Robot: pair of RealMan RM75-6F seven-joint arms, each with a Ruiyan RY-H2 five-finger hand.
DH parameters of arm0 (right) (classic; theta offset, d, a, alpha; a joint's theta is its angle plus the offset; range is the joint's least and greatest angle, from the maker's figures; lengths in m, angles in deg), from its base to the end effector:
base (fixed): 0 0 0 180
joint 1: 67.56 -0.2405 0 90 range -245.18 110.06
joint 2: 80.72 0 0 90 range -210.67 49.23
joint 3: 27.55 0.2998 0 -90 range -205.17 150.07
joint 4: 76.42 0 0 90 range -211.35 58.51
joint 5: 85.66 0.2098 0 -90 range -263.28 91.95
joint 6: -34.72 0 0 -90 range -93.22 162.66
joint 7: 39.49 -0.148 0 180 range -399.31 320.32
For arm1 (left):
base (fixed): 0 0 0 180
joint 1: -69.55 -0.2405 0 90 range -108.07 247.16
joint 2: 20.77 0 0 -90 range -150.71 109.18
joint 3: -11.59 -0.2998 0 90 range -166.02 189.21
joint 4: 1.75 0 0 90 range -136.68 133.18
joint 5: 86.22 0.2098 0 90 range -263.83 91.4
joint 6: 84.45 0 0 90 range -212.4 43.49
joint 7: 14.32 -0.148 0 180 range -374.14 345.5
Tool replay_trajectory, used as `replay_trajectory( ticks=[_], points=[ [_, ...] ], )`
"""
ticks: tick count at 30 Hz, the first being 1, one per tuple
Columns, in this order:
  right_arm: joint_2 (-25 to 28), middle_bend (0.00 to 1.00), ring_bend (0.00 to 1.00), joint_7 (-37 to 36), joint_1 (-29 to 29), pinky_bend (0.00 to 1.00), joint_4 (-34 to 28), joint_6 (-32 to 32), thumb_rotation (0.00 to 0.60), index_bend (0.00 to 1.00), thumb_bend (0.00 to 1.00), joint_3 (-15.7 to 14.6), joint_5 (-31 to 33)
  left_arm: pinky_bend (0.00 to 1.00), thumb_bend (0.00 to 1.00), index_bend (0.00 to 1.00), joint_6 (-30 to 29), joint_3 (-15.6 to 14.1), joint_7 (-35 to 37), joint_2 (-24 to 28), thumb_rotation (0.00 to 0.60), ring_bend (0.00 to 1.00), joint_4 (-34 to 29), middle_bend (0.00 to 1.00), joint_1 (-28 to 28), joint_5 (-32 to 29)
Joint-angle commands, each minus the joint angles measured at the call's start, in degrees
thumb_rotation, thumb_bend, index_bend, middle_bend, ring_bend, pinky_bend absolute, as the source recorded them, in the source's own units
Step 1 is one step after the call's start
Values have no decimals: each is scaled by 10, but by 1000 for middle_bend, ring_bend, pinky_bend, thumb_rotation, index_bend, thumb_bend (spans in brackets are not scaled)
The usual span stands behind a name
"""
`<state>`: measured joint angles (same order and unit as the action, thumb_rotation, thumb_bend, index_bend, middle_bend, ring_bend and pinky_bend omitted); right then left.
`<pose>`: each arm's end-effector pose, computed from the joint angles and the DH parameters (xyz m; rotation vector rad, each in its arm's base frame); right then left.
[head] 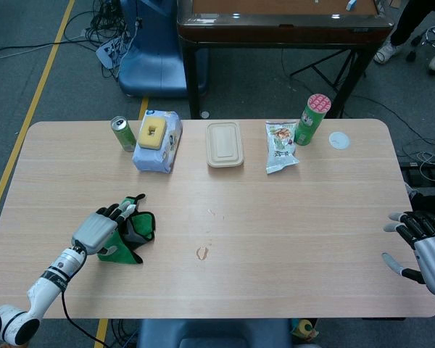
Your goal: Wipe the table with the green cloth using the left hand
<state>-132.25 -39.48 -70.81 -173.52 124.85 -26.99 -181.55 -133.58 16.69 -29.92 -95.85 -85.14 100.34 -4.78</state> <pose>-0.3209 -0.1677 0.2414 1.5334 -0.7154 0.8987 -0.2862 0.3302 0.0492 -2.0137 -0.7727 -0.6141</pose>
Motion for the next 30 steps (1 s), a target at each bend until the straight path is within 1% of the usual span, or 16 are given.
replay_trajectory(
  ticks=[1, 9, 13, 16, 18, 22, 25, 27, 30],
  points=[
    [0, 294, 215, -1, 1, 188, 1, 0, 600, 391, 296, 0, 2, 182, 192, 35, 17, -1, -1, -17, 600, 60, 19, 17, 12, -21],
    [-2, 294, 215, -7, 3, 188, 7, -1, 600, 391, 296, 0, 6, 182, 193, 49, 53, 3, -2, -53, 600, 60, 71, 17, 42, -60],
    [-3, 294, 215, -9, 5, 188, 9, -2, 600, 390, 296, 0, 9, 182, 191, 115, 67, 7, 2, -70, 600, 73, 98, 17, 57, -77],
    [-4, 294, 215, -10, 7, 188, 10, 0, 600, 390, 296, 0, 9, 207, 190, 175, 81, 6, 3, -82, 600, 109, 116, 38, 66, -90],
    [-4, 294, 215, -10, 8, 188, 11, 1, 600, 390, 296, 0, 10, 257, 191, 221, 84, 7, 9, -88, 600, 153, 124, 85, 70, -94],
    [-4, 294, 215, -11, 9, 188, 11, 1, 600, 391, 296, 0, 11, 508, 193, 397, 81, 8, 26, -102, 600, 317, 140, 273, 76, -95],
    [-5, 294, 215, -12, 10, 188, 12, 3, 600, 391, 296, 0, 10, 651, 194, 472, 91, 4, 34, -108, 600, 419, 148, 382, 83, -96],
    [-5, 294, 215, -12, 11, 188, 12, 4, 600, 391, 296, 0, 11, 723, 194, 521, 90, 4, 42, -114, 600, 491, 151, 463, 86, -92],
    [-4, 294, 215, -11, 12, 188, 12, 5, 600, 391, 296, 0, 10, 800, 193, 577, 82, 10, 65, -120, 600, 565, 150, 554, 89, -88]
  ],
)
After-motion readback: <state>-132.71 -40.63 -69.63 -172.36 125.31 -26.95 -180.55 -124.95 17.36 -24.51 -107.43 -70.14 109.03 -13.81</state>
